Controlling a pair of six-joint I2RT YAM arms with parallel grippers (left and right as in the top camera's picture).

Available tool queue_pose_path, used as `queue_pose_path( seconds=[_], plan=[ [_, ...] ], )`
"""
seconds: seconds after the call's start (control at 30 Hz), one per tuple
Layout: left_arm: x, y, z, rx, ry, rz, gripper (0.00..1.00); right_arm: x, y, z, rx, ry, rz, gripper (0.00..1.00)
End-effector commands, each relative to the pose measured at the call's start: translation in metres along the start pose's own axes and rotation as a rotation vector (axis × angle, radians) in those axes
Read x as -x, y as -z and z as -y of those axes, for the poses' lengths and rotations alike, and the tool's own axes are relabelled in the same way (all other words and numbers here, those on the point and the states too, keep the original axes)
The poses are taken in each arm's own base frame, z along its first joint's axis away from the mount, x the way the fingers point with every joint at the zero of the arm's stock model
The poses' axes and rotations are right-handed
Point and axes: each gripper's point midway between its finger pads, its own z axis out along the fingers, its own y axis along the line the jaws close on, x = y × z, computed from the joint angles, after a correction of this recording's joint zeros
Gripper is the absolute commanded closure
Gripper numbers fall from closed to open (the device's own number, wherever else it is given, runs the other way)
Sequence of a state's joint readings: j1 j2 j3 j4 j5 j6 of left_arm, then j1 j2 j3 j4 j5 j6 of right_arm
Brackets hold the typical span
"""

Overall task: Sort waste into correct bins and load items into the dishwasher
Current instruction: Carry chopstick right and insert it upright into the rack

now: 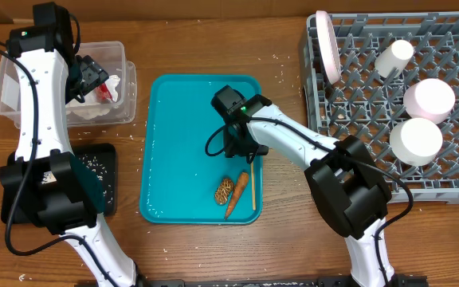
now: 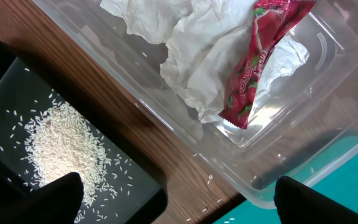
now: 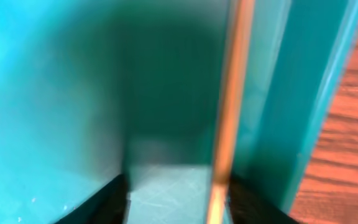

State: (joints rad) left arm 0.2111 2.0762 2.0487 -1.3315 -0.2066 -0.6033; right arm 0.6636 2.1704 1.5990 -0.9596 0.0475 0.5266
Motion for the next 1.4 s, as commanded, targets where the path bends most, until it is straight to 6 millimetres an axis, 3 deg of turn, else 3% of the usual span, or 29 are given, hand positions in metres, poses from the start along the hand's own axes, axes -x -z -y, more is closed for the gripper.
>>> queue_pose_path(
  seconds=[0.0,0.13,0.23,0.37,0.6,0.7,0.77,0.97,1.1,1.37],
  plan=[
    [0.005,0.008,-0.002,-0.004,0.01,0.025,0.0,-0.009,-0.018,-0.003,-0.014,-0.017,-0.049,0.65],
    [0.005,0.008,-0.002,-0.004,0.01,0.025,0.0,-0.001,-0.003,-0.009,0.001,-0.018,-0.04,0.92],
    [0.005,0.008,-0.002,-0.004,0.01,0.025,0.0,0.01,0.016,-0.012,0.011,-0.026,-0.023,0.96],
    [0.005,0.008,-0.002,-0.004,0.01,0.025,0.0,0.036,0.061,-0.007,0.023,-0.045,0.033,0.96],
    [0.005,0.008,-0.002,-0.004,0.01,0.025,0.0,0.079,0.165,0.058,-0.091,-0.092,0.191,0.96],
    [0.005,0.008,-0.002,-0.004,0.01,0.025,0.0,0.088,0.196,0.101,-0.166,-0.154,0.238,0.96],
    [0.005,0.008,-0.002,-0.004,0.01,0.025,0.0,0.093,0.206,0.13,-0.202,-0.208,0.255,0.96],
    [0.005,0.008,-0.002,-0.004,0.01,0.025,0.0,0.082,0.195,0.188,-0.176,-0.137,0.107,0.96],
    [0.005,0.008,-0.002,-0.004,0.01,0.025,0.0,0.077,0.181,0.203,-0.129,-0.08,0.045,0.96],
    [0.005,0.008,-0.003,-0.004,0.011,0.025,0.0,0.069,0.139,0.209,-0.069,-0.027,-0.035,0.96]
  ],
)
